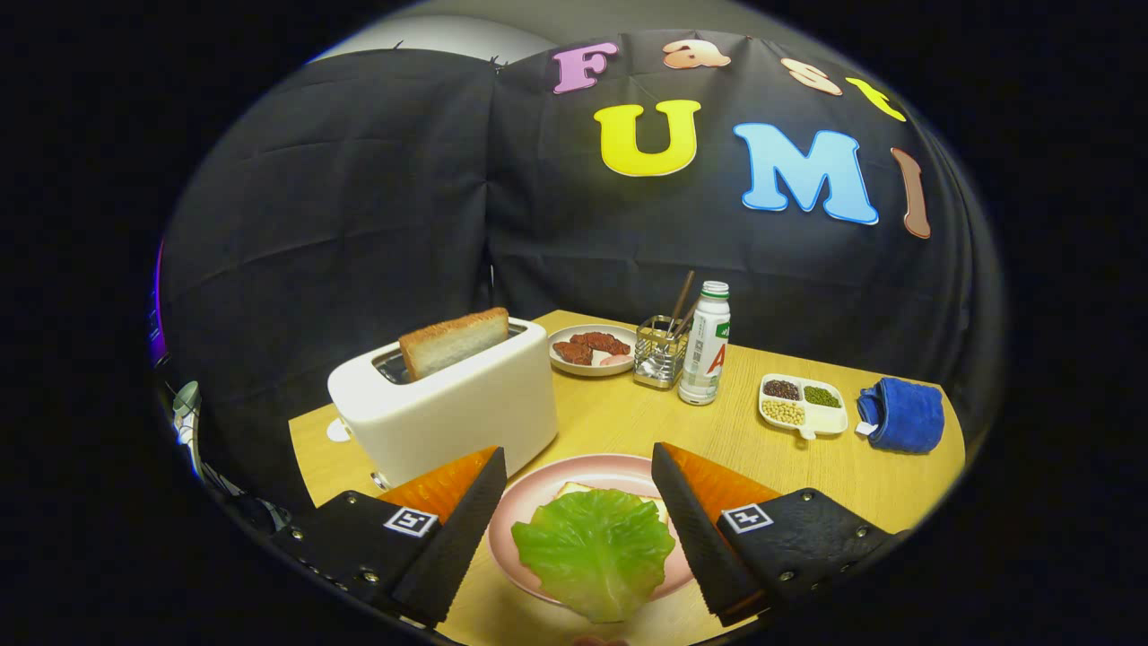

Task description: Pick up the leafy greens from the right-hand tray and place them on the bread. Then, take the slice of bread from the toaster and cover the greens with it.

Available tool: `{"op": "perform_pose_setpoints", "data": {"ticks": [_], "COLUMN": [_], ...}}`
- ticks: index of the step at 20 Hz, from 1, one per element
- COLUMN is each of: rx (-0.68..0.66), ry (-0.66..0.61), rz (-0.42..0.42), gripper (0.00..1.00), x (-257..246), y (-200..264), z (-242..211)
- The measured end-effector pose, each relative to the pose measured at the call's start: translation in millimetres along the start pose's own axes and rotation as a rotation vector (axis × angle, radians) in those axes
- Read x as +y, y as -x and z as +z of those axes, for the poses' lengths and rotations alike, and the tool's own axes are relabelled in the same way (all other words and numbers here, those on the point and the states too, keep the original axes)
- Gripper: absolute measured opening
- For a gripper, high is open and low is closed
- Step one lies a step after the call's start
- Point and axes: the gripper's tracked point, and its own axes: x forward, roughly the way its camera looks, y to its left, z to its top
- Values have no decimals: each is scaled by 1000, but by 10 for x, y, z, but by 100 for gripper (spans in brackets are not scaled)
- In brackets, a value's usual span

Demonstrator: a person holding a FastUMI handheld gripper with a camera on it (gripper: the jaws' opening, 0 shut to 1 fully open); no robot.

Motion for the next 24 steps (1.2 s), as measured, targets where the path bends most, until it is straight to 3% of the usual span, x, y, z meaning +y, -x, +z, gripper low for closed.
{"op": "perform_pose_setpoints", "data": {"ticks": [13, 20, 23, 24], "rx": [-112, -122, -89, -75], "ry": [-38, -46, -60, -60], "rz": [112, 62, 33, 29], "gripper": [99, 99, 93, 84], "x": [895, 1097, 1101, 1109], "y": [-191, -640, -869, -916], "z": [616, 705, 608, 573]}}
